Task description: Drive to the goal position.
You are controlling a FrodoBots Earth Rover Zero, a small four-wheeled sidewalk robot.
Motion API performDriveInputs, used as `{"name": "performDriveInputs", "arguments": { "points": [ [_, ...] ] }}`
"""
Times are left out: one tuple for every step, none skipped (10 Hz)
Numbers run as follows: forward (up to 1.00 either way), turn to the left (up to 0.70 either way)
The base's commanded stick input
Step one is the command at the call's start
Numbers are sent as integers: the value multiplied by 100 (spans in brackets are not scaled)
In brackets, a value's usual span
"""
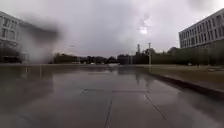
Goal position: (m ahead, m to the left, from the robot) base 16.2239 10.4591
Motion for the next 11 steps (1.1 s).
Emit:
{"name": "performDriveInputs", "arguments": {
  "points": [
    [70,-23],
    [70,0],
    [70,0],
    [70,0],
    [70,0],
    [70,0],
    [70,0],
    [70,0],
    [70,0],
    [70,0],
    [70,0]
  ]
}}
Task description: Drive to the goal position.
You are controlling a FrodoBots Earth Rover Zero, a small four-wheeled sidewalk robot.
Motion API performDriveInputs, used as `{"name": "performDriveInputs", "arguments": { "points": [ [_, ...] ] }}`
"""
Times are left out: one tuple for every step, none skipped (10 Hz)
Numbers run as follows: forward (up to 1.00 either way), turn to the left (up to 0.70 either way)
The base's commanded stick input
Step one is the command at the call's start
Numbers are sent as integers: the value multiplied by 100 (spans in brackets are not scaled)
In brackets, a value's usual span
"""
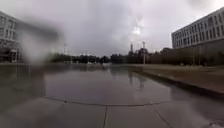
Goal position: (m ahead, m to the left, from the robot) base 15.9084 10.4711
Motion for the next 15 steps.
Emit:
{"name": "performDriveInputs", "arguments": {
  "points": [
    [70,0],
    [70,0],
    [70,0],
    [70,0],
    [70,0],
    [70,0],
    [70,0],
    [70,0],
    [70,0],
    [70,0],
    [70,0],
    [70,0],
    [70,0],
    [70,0],
    [70,0]
  ]
}}
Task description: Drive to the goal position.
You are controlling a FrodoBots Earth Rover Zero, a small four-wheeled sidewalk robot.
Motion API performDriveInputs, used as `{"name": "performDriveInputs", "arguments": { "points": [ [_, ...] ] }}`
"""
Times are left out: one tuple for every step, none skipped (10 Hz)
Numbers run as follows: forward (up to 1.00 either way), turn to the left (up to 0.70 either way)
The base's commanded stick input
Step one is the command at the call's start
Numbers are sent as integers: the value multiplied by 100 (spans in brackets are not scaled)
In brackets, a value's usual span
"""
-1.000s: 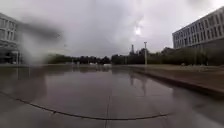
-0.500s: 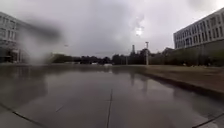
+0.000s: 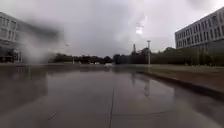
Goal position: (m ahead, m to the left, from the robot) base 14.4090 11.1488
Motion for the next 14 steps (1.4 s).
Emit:
{"name": "performDriveInputs", "arguments": {
  "points": [
    [70,0],
    [70,0],
    [70,0],
    [70,0],
    [70,0],
    [70,0],
    [70,0],
    [70,0],
    [70,0],
    [70,0],
    [70,0],
    [70,0],
    [70,-3],
    [70,-26]
  ]
}}
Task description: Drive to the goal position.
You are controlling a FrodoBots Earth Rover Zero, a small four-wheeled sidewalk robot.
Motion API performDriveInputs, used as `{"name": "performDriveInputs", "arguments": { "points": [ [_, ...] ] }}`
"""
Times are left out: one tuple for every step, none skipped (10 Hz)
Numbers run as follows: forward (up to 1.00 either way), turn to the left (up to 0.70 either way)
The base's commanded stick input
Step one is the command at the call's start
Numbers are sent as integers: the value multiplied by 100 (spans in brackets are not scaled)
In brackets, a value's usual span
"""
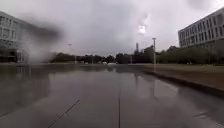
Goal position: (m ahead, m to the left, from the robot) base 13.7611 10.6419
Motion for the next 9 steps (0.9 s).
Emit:
{"name": "performDriveInputs", "arguments": {
  "points": [
    [70,-35],
    [70,0],
    [70,0],
    [70,0],
    [70,0],
    [70,0],
    [70,0],
    [70,0],
    [70,0]
  ]
}}
